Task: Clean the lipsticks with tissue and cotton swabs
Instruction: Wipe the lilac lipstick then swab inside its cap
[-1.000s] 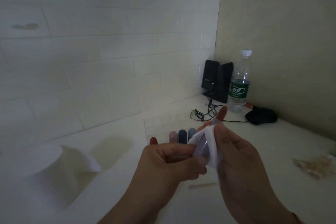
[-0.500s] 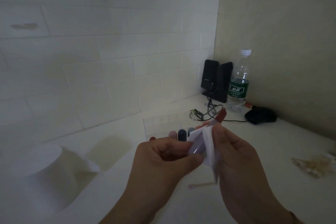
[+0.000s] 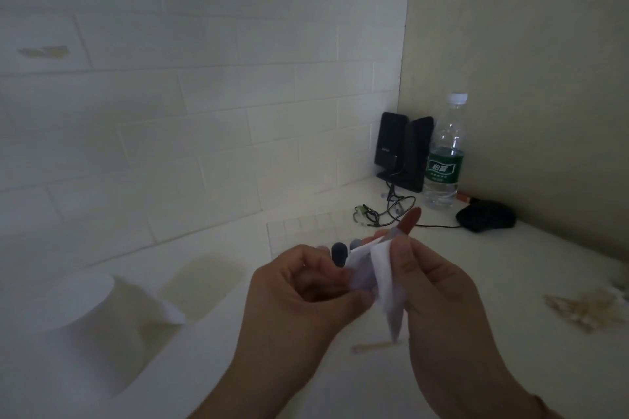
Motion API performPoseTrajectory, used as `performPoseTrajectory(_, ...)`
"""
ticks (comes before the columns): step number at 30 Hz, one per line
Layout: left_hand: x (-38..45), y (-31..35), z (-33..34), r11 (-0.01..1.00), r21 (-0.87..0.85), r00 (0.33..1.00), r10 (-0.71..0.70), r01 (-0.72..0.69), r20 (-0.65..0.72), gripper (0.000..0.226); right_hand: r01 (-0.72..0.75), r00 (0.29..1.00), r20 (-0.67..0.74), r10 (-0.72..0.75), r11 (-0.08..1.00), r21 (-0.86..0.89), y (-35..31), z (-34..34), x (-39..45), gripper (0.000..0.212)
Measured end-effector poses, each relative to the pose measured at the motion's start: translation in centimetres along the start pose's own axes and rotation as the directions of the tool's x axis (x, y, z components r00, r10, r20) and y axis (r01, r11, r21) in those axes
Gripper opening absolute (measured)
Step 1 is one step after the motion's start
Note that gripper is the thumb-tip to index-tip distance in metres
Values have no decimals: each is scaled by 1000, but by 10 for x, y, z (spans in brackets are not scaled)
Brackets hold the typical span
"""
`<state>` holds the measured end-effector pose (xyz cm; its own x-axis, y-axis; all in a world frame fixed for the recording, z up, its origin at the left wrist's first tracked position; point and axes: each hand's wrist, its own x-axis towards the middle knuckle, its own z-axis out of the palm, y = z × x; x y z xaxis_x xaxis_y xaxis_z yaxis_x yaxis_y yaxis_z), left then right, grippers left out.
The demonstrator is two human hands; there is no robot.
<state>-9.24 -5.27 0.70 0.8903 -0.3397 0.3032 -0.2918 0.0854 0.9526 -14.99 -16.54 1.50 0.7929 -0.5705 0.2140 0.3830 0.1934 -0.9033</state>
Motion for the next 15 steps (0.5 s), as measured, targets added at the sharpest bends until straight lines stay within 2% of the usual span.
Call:
performPoseTrajectory(3,-1,-1,2,999,17,998,46,-46,-42,42,0,1000,-9,0,999,-36,2,-1,3,27)
performPoseTrajectory(7,0,1,1,993,-72,989,-88,97,119,56,-3,1000,18,4,1000,-16,5,-5,4,23)
performPoseTrajectory(10,1,3,1,981,-113,974,-138,160,179,47,27,1000,13,-26,997,-78,7,-5,4,19)
performPoseTrajectory(13,2,3,-1,989,-82,989,-112,120,99,48,50,999,15,-48,991,-123,4,-2,4,29)
performPoseTrajectory(15,2,2,-3,997,-3,997,-71,72,39,51,56,998,17,-54,981,-187,4,-3,3,49)
